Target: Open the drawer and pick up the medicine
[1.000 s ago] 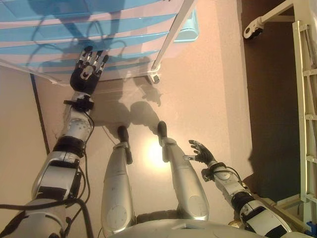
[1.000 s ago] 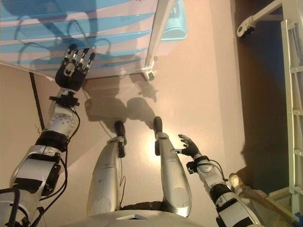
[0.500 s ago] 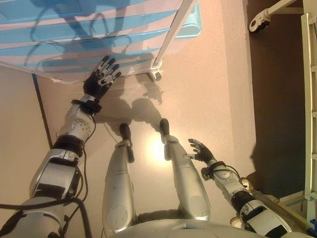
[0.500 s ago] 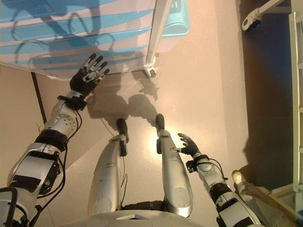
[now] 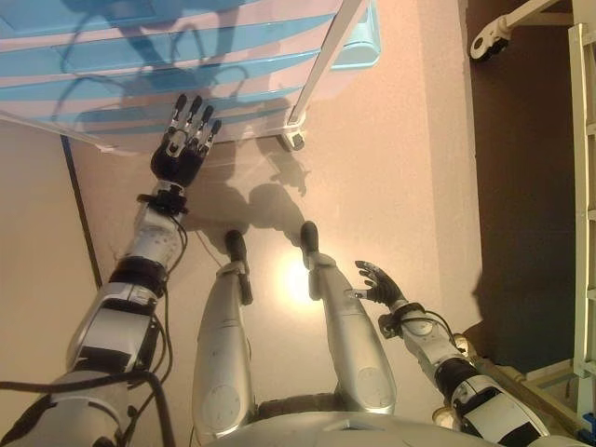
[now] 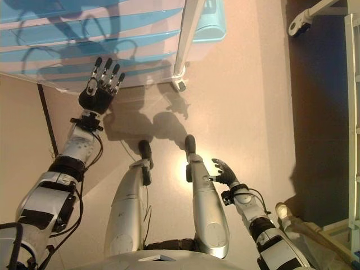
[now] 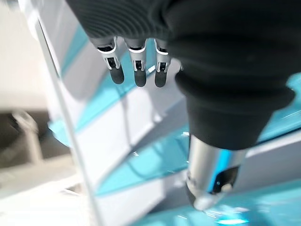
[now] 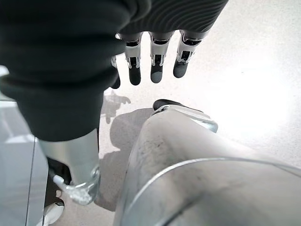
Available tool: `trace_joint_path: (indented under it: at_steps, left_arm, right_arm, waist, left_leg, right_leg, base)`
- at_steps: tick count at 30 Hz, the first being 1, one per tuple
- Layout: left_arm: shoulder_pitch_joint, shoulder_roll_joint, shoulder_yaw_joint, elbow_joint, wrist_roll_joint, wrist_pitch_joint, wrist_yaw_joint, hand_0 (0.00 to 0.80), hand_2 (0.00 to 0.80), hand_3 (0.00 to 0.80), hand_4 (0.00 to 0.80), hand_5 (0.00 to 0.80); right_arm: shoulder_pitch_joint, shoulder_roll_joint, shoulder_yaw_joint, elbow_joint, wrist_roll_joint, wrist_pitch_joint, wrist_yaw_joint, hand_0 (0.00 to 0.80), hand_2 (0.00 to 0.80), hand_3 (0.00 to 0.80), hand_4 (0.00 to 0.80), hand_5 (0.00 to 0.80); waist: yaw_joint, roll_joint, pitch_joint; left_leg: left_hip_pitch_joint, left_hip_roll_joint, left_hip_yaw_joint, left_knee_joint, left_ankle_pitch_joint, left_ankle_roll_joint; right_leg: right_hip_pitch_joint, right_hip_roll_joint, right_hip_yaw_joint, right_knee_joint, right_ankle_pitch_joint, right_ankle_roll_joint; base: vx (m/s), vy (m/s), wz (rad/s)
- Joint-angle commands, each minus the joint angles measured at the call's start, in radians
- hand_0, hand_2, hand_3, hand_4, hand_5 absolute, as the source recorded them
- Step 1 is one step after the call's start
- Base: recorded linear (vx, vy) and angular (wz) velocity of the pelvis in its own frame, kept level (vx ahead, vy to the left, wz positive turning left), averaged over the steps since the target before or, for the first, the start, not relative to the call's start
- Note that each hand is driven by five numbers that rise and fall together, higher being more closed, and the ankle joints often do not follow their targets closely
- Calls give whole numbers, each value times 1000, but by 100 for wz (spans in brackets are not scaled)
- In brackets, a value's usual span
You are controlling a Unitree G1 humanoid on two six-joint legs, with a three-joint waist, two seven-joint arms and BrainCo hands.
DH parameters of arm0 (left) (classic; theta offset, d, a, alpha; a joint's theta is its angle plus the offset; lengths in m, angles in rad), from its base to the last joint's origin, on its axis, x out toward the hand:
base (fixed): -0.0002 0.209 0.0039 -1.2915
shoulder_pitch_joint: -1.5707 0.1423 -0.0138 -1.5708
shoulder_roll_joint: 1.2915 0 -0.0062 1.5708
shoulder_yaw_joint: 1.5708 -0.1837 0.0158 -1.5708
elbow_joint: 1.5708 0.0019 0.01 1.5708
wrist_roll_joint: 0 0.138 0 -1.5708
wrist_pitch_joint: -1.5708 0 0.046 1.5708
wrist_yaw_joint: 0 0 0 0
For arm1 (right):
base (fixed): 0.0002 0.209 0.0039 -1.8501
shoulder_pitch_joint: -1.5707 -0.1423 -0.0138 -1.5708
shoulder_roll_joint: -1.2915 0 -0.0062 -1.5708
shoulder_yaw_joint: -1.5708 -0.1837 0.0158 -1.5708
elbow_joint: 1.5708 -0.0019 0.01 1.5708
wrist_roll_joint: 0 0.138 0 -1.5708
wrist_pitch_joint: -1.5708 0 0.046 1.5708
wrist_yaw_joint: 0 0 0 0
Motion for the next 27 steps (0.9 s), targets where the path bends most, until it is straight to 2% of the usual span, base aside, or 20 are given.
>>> trace_joint_path:
  at_steps: [1, 5, 12, 24, 25, 26, 27]
  left_arm:
    - [-49, 16, 105, -98, -147, -90, -94, 0, 0, 0, 0, 0]
    - [-73, 30, 124, -105, -200, -114, -112, 0, 0, 0, 0, 0]
    - [-125, 64, 145, -143, -316, -167, -230, 0, 0, 0, 0, 0]
    - [-175, 93, 143, -285, -289, -248, -250, 0, 0, 0, 0, 0]
    - [-177, 94, 143, -294, -284, -251, -250, 97, 97, 97, 97, 97]
    - [-177, 93, 142, -302, -278, -256, -248, 458, 458, 458, 458, 458]
    - [-176, 93, 142, -315, -271, -259, -246, 775, 775, 775, 775, 775]
  right_arm:
    - [47, -19, 14, -40, 13, -23, -4, 0, 0, 0, 0, 0]
    - [48, -18, 20, -43, 11, -20, -3, 0, 0, 0, 0, 0]
    - [56, -23, 23, -35, 3, -28, 9, 0, 0, 0, 0, 0]
    - [60, -29, 21, -16, -8, -45, 14, 0, 0, 0, 0, 0]
    - [59, -30, 20, -13, -9, -47, 16, 0, 0, 0, 0, 0]
    - [59, -31, 20, -9, -10, -48, 16, 0, 0, 0, 0, 0]
    - [61, -30, 18, -11, -13, -46, 16, 0, 0, 0, 0, 0]
  waist:
    - [0, 3, -23]
    - [0, 0, -23]
    - [0, 2, -23]
    - [13, 15, -23]
    - [14, 17, -23]
    - [16, 18, -23]
    - [18, 20, -23]
  left_leg:
    - [-10, -83, 4, 84, -134, 50]
    - [-10, -81, 3, 88, -136, 49]
    - [-10, -82, -1, 93, -140, 53]
    - [4, -90, -6, 81, -134, 54]
    - [6, -91, -7, 79, -133, 54]
    - [8, -92, -8, 77, -132, 54]
    - [13, -94, -9, 74, -131, 55]
  right_leg:
    - [39, -1, -94, -109, 96, -5]
    - [41, -1, -95, -107, 95, -7]
    - [41, -1, -93, -99, 91, -10]
    - [57, -11, -101, -103, 85, -12]
    - [59, -12, -102, -103, 84, -12]
    - [61, -12, -102, -103, 83, -12]
    - [66, -13, -103, -103, 81, -13]
  base:
    - [0, 0, 0]
    - [1, -1, 1]
    - [0, 0, 0]
    - [0, 0, 0]
    - [0, 0, 0]
    - [0, 0, 0]
    - [0, 0, 0]
